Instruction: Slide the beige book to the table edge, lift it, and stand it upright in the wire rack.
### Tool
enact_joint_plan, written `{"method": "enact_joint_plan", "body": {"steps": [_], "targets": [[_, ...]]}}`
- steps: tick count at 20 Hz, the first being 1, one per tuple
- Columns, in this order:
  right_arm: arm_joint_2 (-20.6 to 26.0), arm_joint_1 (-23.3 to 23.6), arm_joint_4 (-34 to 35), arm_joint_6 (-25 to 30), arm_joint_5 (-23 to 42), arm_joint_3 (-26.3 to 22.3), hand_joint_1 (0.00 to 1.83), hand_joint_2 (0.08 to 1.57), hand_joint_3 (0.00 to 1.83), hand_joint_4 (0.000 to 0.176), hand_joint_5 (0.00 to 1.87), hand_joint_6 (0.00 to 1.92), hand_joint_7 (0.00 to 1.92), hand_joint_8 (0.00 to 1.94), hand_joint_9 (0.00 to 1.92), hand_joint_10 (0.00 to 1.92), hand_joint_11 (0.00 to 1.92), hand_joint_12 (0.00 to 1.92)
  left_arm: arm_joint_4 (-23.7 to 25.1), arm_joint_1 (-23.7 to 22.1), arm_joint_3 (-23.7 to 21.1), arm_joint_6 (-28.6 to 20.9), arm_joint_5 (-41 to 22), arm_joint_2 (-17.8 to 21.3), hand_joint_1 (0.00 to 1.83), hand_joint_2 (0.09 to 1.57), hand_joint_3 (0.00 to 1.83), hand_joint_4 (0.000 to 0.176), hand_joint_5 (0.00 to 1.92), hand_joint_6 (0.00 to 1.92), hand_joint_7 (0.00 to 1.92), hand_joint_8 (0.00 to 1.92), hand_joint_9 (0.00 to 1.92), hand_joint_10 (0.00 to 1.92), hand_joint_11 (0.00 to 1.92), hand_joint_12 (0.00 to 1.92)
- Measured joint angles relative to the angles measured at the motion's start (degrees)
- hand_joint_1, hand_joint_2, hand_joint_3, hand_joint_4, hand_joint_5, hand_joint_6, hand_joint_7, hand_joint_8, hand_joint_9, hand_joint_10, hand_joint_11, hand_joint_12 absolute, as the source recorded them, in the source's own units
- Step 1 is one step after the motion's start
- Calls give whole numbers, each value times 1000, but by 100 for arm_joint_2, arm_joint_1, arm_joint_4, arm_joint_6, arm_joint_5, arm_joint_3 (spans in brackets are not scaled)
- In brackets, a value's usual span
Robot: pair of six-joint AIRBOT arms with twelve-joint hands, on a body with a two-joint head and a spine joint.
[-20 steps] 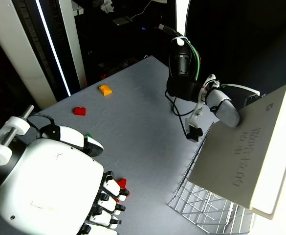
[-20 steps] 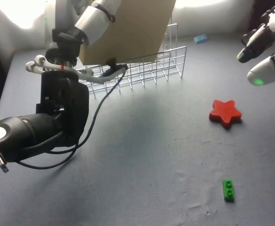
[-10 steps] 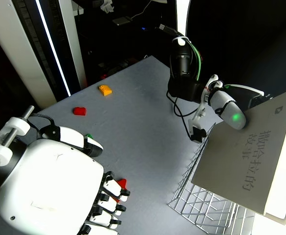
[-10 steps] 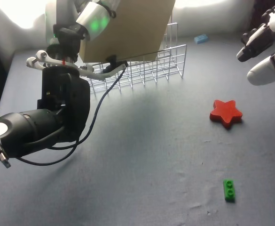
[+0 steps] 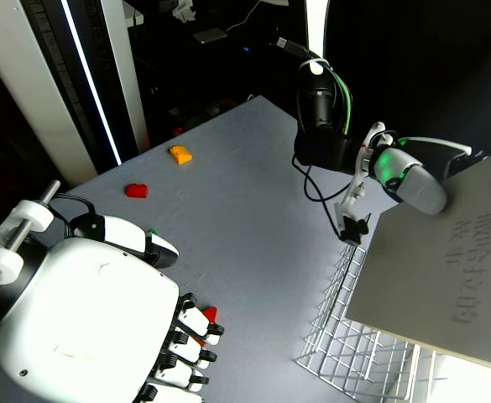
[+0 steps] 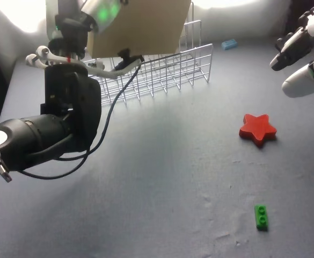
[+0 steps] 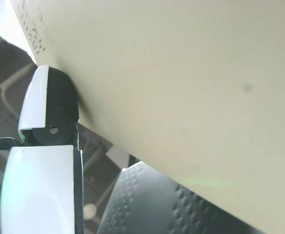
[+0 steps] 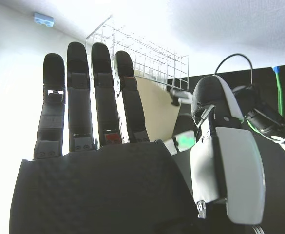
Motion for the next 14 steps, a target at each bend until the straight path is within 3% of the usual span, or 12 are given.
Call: {"method": "enact_joint_plan", "body": {"steps": [6, 14], "targets": [[-7, 0, 0, 2, 13, 0, 177, 1160, 0, 0, 421, 3, 454, 0, 448, 1, 25, 1003, -660, 13, -11, 153, 828, 2, 1330, 1219, 0, 0, 700, 1263, 770, 1353, 795, 1469, 708, 1474], [-11, -42, 0, 13, 39, 0, 174, 1156, 0, 0, 419, 10, 456, 5, 451, 6, 36, 1013, -516, 31, -9, 157, 706, 26, 1328, 1226, 3, 0, 670, 1301, 753, 1376, 796, 1473, 748, 1453]]}}
